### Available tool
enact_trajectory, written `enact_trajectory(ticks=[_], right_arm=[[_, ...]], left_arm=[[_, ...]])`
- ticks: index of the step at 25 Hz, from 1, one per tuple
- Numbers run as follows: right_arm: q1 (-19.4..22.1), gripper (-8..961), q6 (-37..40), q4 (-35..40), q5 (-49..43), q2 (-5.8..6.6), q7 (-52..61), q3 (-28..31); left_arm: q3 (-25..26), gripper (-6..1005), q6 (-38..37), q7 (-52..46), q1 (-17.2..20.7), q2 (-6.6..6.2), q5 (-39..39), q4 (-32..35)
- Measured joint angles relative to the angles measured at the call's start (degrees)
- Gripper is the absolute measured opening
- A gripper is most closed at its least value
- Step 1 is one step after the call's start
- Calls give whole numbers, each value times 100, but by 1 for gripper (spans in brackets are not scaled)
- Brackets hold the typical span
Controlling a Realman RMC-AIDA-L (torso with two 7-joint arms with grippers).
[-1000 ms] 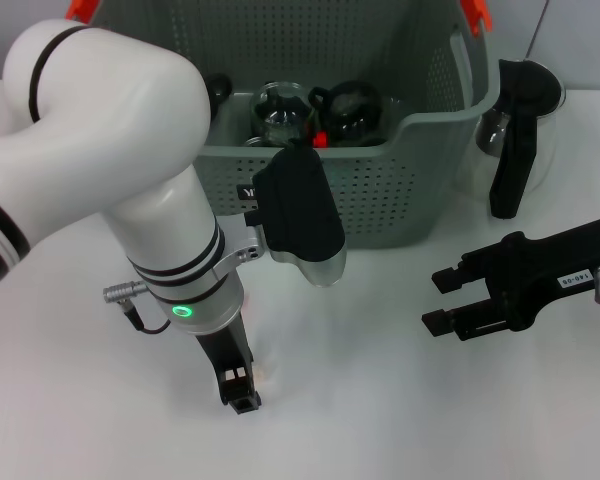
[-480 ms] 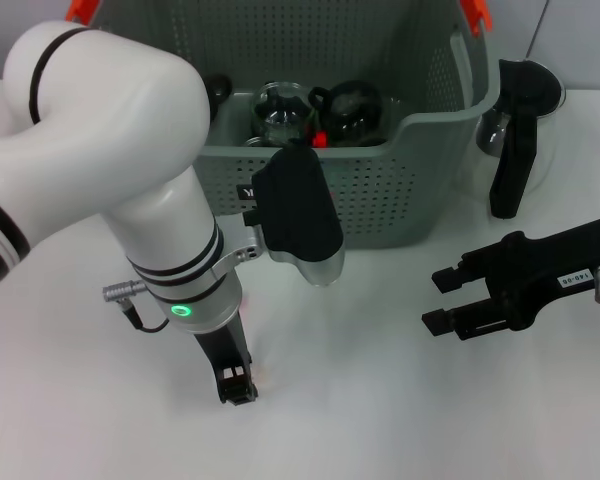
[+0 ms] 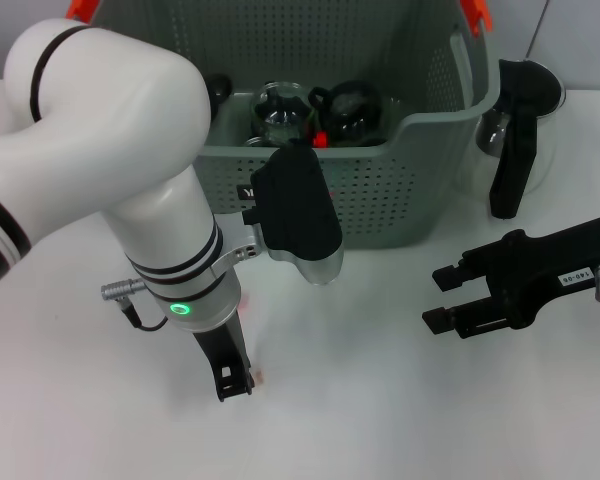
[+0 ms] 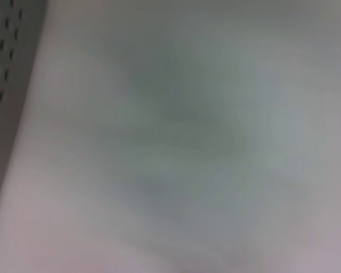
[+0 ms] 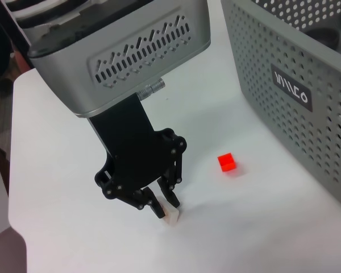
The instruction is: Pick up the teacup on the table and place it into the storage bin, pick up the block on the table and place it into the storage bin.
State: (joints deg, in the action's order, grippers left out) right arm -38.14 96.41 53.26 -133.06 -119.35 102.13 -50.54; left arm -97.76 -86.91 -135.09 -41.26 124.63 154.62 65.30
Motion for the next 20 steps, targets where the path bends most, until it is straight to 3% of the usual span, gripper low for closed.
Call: enact_trajectory(ticks=[14, 20], right_arm=[[20, 665, -6, -2, 2, 10, 2, 0], [28, 665, -9, -22, 16, 38, 4, 3]], left_arm=[[162, 132, -112, -7, 53, -10, -29, 414], [666, 131, -395, 20, 397, -2, -231, 1694]])
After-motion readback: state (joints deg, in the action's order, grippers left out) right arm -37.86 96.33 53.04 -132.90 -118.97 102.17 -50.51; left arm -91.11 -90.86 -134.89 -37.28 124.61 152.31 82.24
